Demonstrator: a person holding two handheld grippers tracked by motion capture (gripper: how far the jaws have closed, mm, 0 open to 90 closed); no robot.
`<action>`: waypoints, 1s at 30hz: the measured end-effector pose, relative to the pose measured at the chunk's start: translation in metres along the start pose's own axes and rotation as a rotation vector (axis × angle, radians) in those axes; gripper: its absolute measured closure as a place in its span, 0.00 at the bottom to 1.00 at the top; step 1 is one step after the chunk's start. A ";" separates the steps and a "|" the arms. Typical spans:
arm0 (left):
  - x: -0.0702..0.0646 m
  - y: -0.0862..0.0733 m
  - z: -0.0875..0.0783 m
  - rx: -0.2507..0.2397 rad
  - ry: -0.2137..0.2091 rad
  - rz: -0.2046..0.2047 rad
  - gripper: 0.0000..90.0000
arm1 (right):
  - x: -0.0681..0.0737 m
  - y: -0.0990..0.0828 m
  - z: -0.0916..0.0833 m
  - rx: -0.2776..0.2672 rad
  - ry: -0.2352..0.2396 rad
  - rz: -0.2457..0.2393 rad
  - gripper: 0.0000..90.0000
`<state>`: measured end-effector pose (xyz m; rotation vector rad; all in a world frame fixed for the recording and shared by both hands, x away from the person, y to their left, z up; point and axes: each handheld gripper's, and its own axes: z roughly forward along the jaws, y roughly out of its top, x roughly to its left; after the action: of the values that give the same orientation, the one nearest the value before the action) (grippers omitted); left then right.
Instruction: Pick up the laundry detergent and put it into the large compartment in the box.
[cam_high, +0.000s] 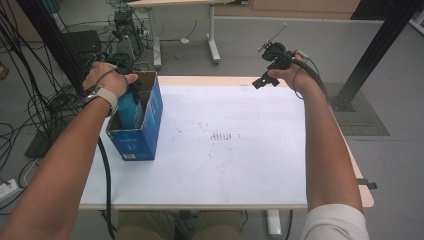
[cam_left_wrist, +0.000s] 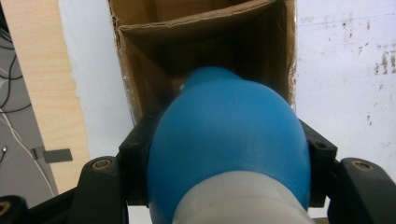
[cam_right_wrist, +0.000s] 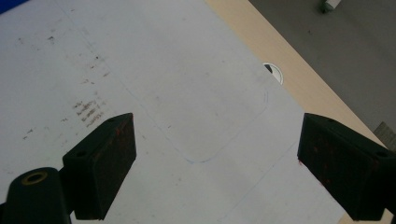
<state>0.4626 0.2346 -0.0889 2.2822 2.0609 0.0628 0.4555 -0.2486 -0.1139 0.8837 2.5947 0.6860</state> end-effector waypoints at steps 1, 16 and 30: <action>0.000 0.000 0.002 0.004 0.000 0.001 0.42 | 0.000 0.000 0.000 0.000 -0.001 0.000 0.13; 0.001 -0.002 0.023 -0.012 0.001 0.004 0.42 | -0.001 -0.005 0.004 0.004 0.002 0.014 0.13; 0.001 -0.003 0.039 -0.010 0.007 0.020 0.42 | -0.002 -0.008 0.004 0.009 0.000 0.020 0.13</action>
<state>0.4631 0.2354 -0.1276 2.3001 2.0371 0.0816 0.4547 -0.2541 -0.1213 0.9133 2.5950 0.6801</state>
